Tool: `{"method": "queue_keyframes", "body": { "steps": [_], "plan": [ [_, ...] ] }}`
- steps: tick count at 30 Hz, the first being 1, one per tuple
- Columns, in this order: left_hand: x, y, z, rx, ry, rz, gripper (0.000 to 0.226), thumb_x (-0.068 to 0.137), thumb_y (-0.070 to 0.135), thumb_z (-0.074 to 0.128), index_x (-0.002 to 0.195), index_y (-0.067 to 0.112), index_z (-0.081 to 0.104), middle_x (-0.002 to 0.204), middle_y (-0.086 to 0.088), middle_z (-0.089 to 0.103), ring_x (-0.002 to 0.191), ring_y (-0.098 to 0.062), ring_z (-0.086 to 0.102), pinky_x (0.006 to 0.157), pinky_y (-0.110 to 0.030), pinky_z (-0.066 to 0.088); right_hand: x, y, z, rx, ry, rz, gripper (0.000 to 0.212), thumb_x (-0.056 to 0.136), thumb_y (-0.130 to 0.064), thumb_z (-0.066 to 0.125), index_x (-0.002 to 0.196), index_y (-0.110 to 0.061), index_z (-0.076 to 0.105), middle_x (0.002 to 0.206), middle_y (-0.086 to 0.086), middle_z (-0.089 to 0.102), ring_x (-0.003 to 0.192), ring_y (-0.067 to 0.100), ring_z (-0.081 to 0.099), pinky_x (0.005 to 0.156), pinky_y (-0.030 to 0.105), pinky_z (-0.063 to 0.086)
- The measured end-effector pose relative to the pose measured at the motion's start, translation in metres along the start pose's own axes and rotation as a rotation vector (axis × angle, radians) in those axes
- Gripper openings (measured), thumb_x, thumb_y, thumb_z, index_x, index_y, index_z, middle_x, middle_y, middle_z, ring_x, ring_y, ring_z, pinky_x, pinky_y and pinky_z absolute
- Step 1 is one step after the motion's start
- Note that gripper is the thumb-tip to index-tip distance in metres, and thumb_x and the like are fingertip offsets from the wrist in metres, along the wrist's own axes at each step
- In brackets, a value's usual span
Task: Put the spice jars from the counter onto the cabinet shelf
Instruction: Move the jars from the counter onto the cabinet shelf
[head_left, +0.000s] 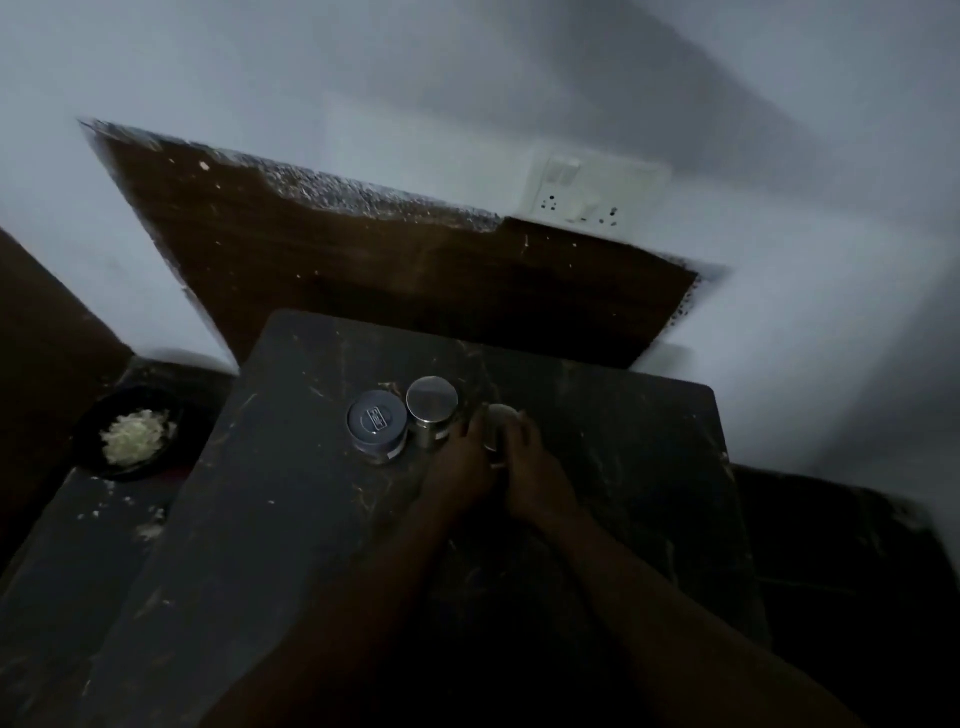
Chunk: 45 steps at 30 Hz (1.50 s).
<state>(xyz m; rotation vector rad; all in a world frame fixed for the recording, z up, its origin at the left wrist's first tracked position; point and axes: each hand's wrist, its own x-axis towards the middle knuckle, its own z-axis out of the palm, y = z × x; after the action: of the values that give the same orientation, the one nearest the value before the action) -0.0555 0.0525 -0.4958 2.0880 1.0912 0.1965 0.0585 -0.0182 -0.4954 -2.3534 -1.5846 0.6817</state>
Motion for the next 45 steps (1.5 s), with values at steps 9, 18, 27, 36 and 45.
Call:
{"method": "queue_keyframes", "body": {
  "steps": [9, 18, 27, 36, 45],
  "plan": [
    [0.010, -0.016, 0.008, 0.126, 0.052, 0.014, 0.069, 0.093, 0.033, 0.067, 0.152, 0.030, 0.031, 0.146, -0.008, 0.045, 0.112, -0.034, 0.065, 0.081, -0.049, 0.060, -0.009, 0.001, 0.014, 0.120, 0.056, 0.034, 0.096, 0.085, -0.025, 0.077, 0.161, -0.033, 0.020, 0.170, 0.004, 0.016, 0.143, 0.029, 0.045, 0.108, 0.037, 0.045],
    [-0.006, -0.009, -0.042, -0.027, 0.139, -0.055, 0.091, 0.069, 0.076, 0.063, 0.146, 0.033, 0.041, 0.145, -0.007, 0.050, 0.114, -0.033, 0.064, 0.080, -0.037, 0.051, -0.022, -0.029, -0.010, 0.330, 0.270, 0.032, 0.090, 0.082, -0.037, 0.080, 0.157, -0.028, 0.030, 0.159, -0.001, 0.036, 0.130, -0.014, 0.035, 0.092, -0.002, 0.034],
    [-0.010, 0.044, -0.169, -0.184, 0.568, 0.190, 0.090, 0.072, 0.069, 0.077, 0.149, 0.034, 0.048, 0.137, 0.009, 0.056, 0.121, -0.014, 0.054, 0.092, -0.033, 0.050, 0.003, -0.120, -0.102, 0.483, 0.564, -0.182, 0.088, 0.082, -0.035, 0.082, 0.156, -0.025, 0.036, 0.155, -0.004, 0.047, 0.130, -0.008, 0.039, 0.096, -0.001, 0.032],
    [-0.033, 0.151, -0.315, -0.541, 0.771, 0.598, 0.080, 0.074, 0.056, 0.082, 0.144, 0.036, 0.049, 0.136, 0.021, 0.052, 0.121, -0.006, 0.059, 0.090, -0.033, 0.059, -0.014, -0.227, -0.266, 0.632, 0.850, -0.558, 0.078, 0.074, -0.041, 0.076, 0.141, -0.049, 0.037, 0.134, -0.027, 0.059, 0.119, -0.005, 0.060, 0.090, 0.012, 0.052],
    [-0.045, 0.247, -0.428, -0.556, 0.927, 0.811, 0.067, 0.078, 0.055, 0.081, 0.137, 0.036, 0.055, 0.129, 0.021, 0.059, 0.110, -0.001, 0.064, 0.080, -0.022, 0.059, -0.032, -0.297, -0.390, 0.593, 1.082, -0.788, 0.073, 0.079, -0.051, 0.070, 0.144, -0.037, 0.040, 0.136, -0.013, 0.062, 0.116, 0.008, 0.065, 0.085, 0.036, 0.063]
  ]
}}
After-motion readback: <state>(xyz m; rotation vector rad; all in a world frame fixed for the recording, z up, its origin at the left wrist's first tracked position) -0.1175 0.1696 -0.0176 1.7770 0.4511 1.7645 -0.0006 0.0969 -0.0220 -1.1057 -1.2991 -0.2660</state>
